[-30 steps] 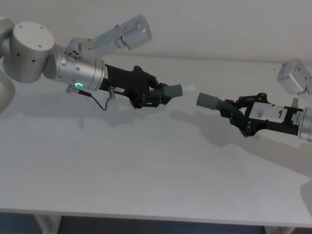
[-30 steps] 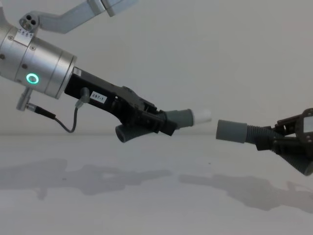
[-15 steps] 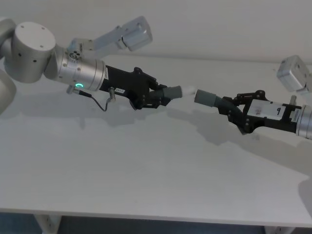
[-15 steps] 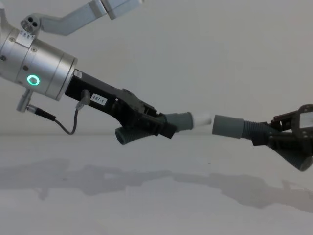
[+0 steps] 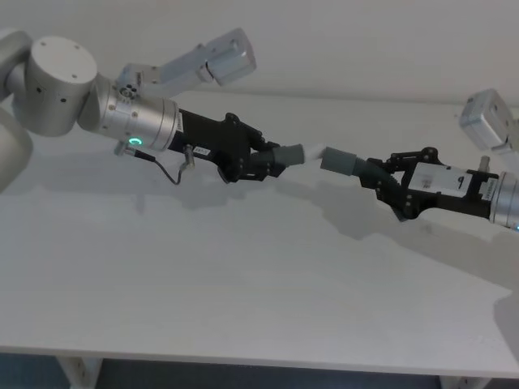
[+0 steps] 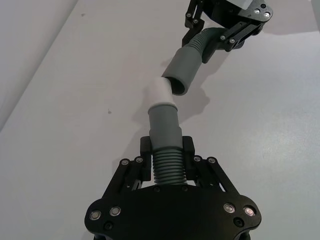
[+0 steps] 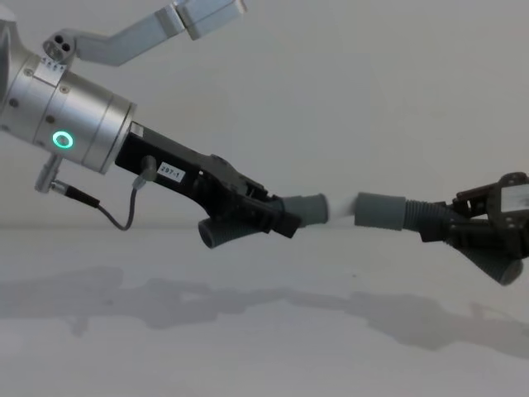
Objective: Use both hands to pick up one end of the pipe from the table, align the ends, and insert them.
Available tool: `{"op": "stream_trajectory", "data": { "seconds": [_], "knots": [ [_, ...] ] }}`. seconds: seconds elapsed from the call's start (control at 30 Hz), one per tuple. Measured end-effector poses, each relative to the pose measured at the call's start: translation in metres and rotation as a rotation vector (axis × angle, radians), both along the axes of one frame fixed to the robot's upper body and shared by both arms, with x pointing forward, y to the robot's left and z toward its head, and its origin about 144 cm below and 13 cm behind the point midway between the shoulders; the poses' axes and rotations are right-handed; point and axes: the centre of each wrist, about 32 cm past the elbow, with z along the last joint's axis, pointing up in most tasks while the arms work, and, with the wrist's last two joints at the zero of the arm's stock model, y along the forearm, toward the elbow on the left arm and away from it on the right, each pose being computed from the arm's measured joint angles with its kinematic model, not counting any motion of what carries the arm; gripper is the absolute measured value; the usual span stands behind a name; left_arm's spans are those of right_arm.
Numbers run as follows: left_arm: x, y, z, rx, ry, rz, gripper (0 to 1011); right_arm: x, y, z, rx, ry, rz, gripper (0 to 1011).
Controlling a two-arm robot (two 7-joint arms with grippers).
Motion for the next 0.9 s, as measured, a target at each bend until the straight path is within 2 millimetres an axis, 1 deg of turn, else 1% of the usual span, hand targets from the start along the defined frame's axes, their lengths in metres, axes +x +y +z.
{"op": "stream_trajectory", "data": {
  "seconds": [0.37, 0.9],
  "knots": [
    [0.0041, -0.0034, -0.0034, -0.016, 0.016, -0.035, 347, 0.0034, 0.0027, -0.0011, -0.001, 0.002, 0.003, 244],
    [0.0024, -0.0029, -0.0053, -0.019, 0.039, -0.075, 347, 0.0068, 0.0067, -0.0024, 0.000, -0.008, 0.010, 244]
  ]
}}
